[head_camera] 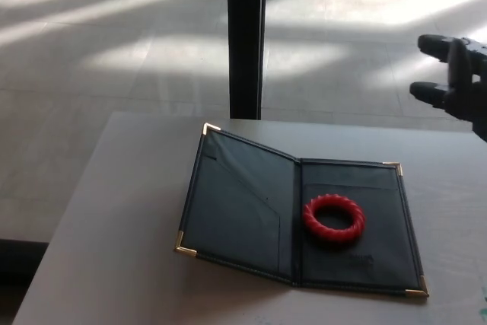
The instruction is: There is a diary kept infront of the robot and the robot uses its right hand to grab its cover and puses it to the left to open it.
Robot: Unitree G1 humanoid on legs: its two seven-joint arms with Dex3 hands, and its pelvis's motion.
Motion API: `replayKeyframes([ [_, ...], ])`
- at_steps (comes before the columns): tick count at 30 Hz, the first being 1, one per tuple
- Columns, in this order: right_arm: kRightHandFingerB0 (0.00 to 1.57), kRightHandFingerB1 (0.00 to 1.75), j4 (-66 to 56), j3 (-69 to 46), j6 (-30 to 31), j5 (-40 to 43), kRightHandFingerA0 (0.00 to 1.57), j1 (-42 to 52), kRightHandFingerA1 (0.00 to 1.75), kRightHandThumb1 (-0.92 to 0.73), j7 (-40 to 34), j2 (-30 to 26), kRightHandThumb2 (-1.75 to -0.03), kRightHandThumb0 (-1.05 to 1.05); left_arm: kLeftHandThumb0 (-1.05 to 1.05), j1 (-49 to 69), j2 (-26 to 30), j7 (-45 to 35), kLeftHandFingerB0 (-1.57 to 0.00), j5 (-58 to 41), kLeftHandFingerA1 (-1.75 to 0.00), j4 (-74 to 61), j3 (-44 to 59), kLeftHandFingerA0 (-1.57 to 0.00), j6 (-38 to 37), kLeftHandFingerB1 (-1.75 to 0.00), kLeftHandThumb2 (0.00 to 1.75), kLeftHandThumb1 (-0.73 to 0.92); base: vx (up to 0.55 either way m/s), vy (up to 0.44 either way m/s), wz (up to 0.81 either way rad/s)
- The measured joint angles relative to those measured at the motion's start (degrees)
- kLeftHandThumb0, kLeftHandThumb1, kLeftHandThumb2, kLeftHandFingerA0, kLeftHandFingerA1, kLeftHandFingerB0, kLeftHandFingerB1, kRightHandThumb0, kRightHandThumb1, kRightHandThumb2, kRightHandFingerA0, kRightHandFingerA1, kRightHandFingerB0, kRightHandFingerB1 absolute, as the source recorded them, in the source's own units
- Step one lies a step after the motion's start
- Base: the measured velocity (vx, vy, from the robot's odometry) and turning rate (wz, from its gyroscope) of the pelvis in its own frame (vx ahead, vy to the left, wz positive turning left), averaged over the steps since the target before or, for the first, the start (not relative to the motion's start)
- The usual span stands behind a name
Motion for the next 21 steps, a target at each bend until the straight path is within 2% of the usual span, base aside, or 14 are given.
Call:
replayKeyframes([
  [1, 0.51, 0.53, -0.4, -1.3, 0.1, 0.3, 0.62, 0.7, 0.59, -0.92, 0.0, -0.6, -0.84, -0.96, -1.05, 0.0, 0.0, 0.0, -0.54, 0.0, -1.42, 0.0, 0.0, -0.60, 0.0, -1.31, 1.46, 0.62, 0.00, 0.000, 0.00],
  [2, 0.59, 0.55, -1.0, -3.6, 0.2, 0.8, 0.68, 1.9, 0.61, -0.92, 0.0, -1.5, -0.81, -0.90, -1.05, 0.1, 0.0, 0.0, -0.52, 0.0, -1.43, 0.0, 0.1, -0.58, 0.0, -1.31, 1.48, 0.65, 0.00, 0.000, 0.00],
  [3, 0.57, 0.57, -1.2, -4.8, 0.3, 1.0, 0.72, 2.4, 0.65, -0.92, 0.0, -2.0, -0.84, -0.91, -1.05, 0.1, 0.0, 0.0, -0.56, 0.0, -1.41, 0.0, 0.1, -0.62, 0.0, -1.30, 1.46, 0.64, 0.00, 0.000, 0.00],
  [4, 0.58, 0.58, -1.5, -7.2, 0.4, 1.5, 0.70, 3.6, 0.63, -0.92, 0.0, -3.1, -0.85, -0.90, -1.05, 0.1, 0.0, 0.0, -0.57, 0.0, -1.41, 0.0, 0.1, -0.62, 0.0, -1.30, 1.46, 0.64, 0.00, 0.000, 0.00],
  [8, 0.60, 0.63, -1.9, -13.4, 0.7, 2.6, 0.71, 6.9, 0.71, -0.92, 0.0, -6.0, -0.79, -0.90, -1.05, 0.2, 0.0, 0.0, -0.56, 0.0, -1.41, 0.0, 0.2, -0.61, 0.0, -1.30, 1.46, 0.64, 0.00, 0.000, 0.00],
  [9, 0.54, 0.64, -2.0, -15.3, 0.8, 2.9, 0.68, 7.9, 0.74, -0.92, 0.0, -6.9, -0.85, -0.91, -1.05, 0.3, 0.0, 0.0, -0.51, 0.0, -1.62, 0.0, 0.2, -0.53, 0.0, -1.47, 1.06, 0.78, 0.00, 0.000, 0.00],
  [10, 0.54, 0.64, -2.1, -17.5, 0.9, 3.2, 0.68, 9.1, 0.74, -0.92, 0.0, -7.8, -0.85, -0.91, -1.05, 0.3, 0.0, 0.0, -0.51, 0.0, -1.62, 0.0, 0.3, -0.53, 0.0, -1.47, 1.06, 0.78, 0.00, 0.000, 0.00],
  [11, 0.57, 0.66, -2.3, -19.3, 1.0, 3.4, 0.69, 10.0, 0.78, -0.92, 0.0, -8.6, -0.87, -0.88, -1.05, 0.4, 0.0, 0.0, -0.57, 0.0, -1.41, 0.0, 0.3, -0.61, 0.0, -1.31, 1.46, 0.64, 0.00, 0.000, 0.00],
  [12, 0.52, 0.69, -2.6, -21.0, 1.1, 3.6, 0.59, 10.9, 0.84, -0.92, -0.1, -9.3, -0.81, -0.91, -1.05, 0.5, 0.0, 0.0, -0.58, 0.0, -1.42, 0.0, 0.3, -0.62, 0.0, -1.32, 1.47, 0.65, 0.00, 0.000, 0.00],
  [13, 0.56, 0.67, -2.8, -22.4, 1.2, 3.8, 0.68, 11.7, 0.83, -0.92, -0.1, -9.9, -0.84, -0.91, -1.05, 0.5, 0.0, 0.0, -0.60, 0.0, -1.39, 0.0, 0.3, -0.65, 0.0, -1.29, 1.43, 0.62, 0.00, 0.000, 0.00],
  [18, 0.50, 0.71, -3.0, -31.8, 1.2, 4.9, 0.61, 18.2, 0.89, -0.92, -0.1, -14.1, -0.85, -0.90, -1.05, 0.8, 0.0, 0.0, -0.55, 0.0, -1.41, 0.0, 0.5, -0.63, 0.0, -1.29, 1.45, 0.63, 0.00, 0.000, 0.00],
  [19, 0.46, 0.78, -2.9, -33.5, 1.2, 5.1, 0.64, 19.4, 0.96, -0.84, -0.1, -14.7, -1.28, -0.75, -1.05, 0.9, 0.0, 0.0, -0.55, -0.1, -1.40, 0.0, 0.5, -0.61, 0.0, -1.29, 1.45, 0.62, 0.00, 0.000, 0.00],
  [20, 0.46, 0.78, -2.9, -35.6, 1.1, 5.3, 0.64, 20.8, 0.96, -0.84, -0.2, -15.4, -1.28, -0.75, -1.05, 1.0, 0.0, 0.0, -0.55, -0.1, -1.40, 0.0, 0.6, -0.61, 0.0, -1.29, 1.45, 0.62, 0.00, 0.000, 0.00],
  [21, 0.34, 0.84, -2.9, -37.0, 1.1, 5.5, 0.47, 21.8, 1.03, -0.92, -0.2, -15.8, -0.87, -0.85, -1.05, 1.0, 0.0, 0.0, -0.57, -0.1, -1.41, 0.0, 0.6, -0.61, 0.0, -1.30, 1.45, 0.63, 0.00, 0.000, 0.00],
])
